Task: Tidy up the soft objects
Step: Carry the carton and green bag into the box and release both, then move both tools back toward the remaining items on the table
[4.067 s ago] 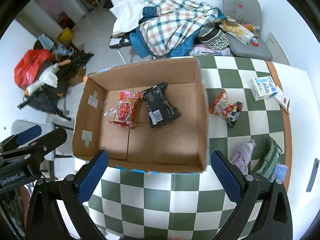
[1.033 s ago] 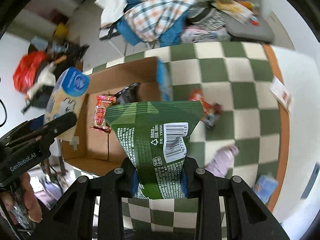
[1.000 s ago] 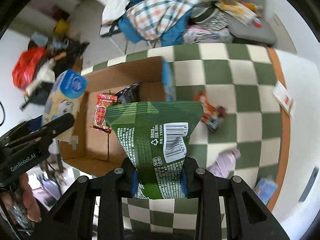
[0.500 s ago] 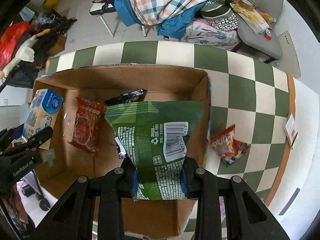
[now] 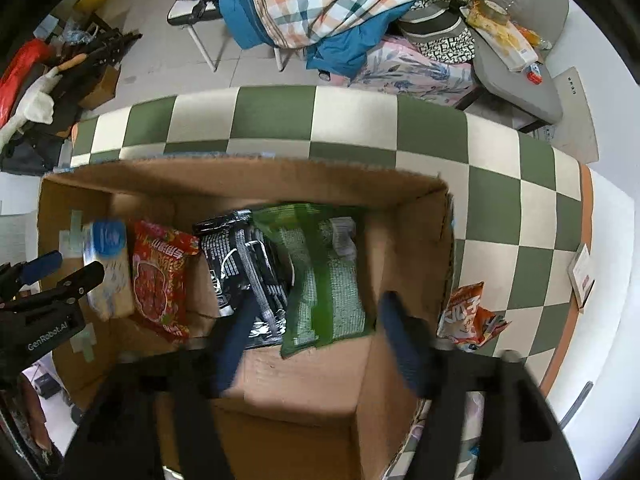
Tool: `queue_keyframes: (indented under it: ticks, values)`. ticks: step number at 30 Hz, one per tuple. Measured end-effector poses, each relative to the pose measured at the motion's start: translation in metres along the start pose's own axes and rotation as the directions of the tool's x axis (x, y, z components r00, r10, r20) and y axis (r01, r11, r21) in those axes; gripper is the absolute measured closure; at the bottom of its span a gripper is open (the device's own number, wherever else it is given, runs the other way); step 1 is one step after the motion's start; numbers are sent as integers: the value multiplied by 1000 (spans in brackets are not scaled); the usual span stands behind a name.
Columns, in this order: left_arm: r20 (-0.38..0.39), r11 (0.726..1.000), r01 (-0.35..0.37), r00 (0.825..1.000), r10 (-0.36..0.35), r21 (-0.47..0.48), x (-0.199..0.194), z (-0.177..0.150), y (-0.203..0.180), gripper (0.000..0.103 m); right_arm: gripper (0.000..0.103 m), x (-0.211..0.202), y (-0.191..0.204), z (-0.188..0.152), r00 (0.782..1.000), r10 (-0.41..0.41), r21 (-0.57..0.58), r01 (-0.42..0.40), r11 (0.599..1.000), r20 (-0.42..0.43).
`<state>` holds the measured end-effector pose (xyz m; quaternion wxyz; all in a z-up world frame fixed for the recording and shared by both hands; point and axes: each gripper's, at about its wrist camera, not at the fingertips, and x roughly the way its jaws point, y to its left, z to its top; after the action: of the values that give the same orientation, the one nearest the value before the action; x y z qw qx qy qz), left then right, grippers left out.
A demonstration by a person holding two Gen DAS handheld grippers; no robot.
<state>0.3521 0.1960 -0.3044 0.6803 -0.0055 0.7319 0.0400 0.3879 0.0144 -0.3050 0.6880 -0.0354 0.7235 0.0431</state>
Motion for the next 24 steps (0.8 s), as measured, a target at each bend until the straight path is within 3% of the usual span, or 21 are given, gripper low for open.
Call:
queue_keyframes:
  ticks: [2,7,9,12,24]
  values:
    - [11,1000,13,1000,-13,-2,-6,-1,3,36,33,-1,0,0,1000,8,5,-8,1000,3]
    - [57,1000,24,998,-23,-15,-22,-9,7,5,29,-8,-1,-10,1000,26,13,-26,1000,11]
    - [79,999,32,996,-30,-27,-29,-15,9,5,11,-10,1,-17,999,52,13,-53,999,13]
    - [111,998,45,993,-40,-45,-37,-27,11,5,2,-13,3,-32,997,76,11,-76,997,20]
    - [258,998,18,966,-3,-56,-82,-107,2,5,0,-48,8,-97,991,72,-3,-72,997,116]
